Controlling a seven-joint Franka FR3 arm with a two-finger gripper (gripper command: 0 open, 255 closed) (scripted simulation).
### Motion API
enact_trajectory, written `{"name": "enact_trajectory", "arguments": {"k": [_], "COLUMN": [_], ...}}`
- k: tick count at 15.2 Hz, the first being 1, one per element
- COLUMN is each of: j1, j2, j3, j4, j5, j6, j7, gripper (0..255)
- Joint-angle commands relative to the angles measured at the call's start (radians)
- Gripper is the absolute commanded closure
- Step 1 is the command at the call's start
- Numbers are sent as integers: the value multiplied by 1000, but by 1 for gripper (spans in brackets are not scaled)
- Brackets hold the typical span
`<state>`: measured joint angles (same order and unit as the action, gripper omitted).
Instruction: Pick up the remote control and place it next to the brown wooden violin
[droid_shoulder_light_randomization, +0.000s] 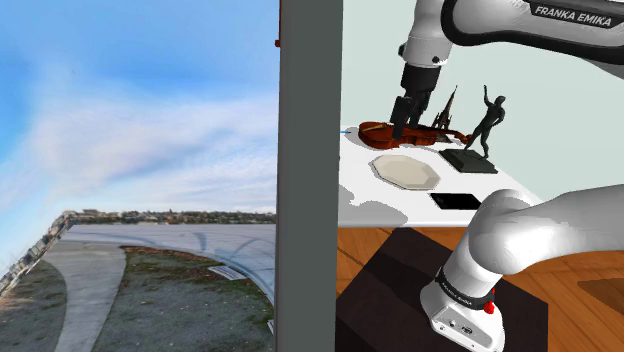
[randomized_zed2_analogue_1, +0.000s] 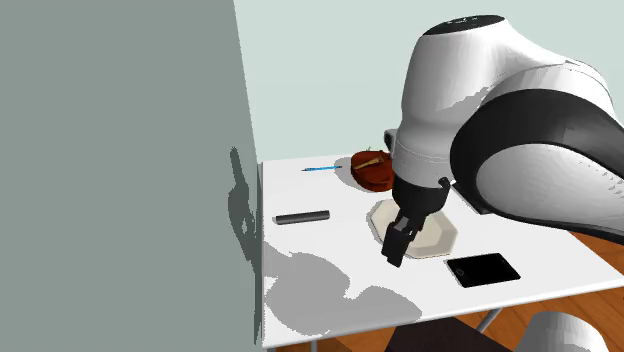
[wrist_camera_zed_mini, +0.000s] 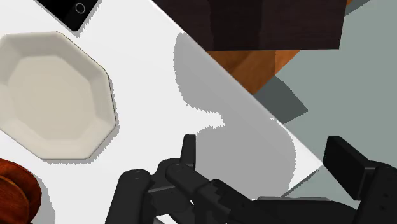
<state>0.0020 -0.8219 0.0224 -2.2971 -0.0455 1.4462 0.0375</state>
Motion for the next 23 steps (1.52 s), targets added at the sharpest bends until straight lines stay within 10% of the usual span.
{"name": "enact_trajectory", "arguments": {"k": [1,23], "j1": [0,57], "j2": [0,638], "j3": [0,-311], "j4": [0,114], "j5": [0,-79], "j6": [0,596], "j7": [0,-616], "gripper": [0,0]}}
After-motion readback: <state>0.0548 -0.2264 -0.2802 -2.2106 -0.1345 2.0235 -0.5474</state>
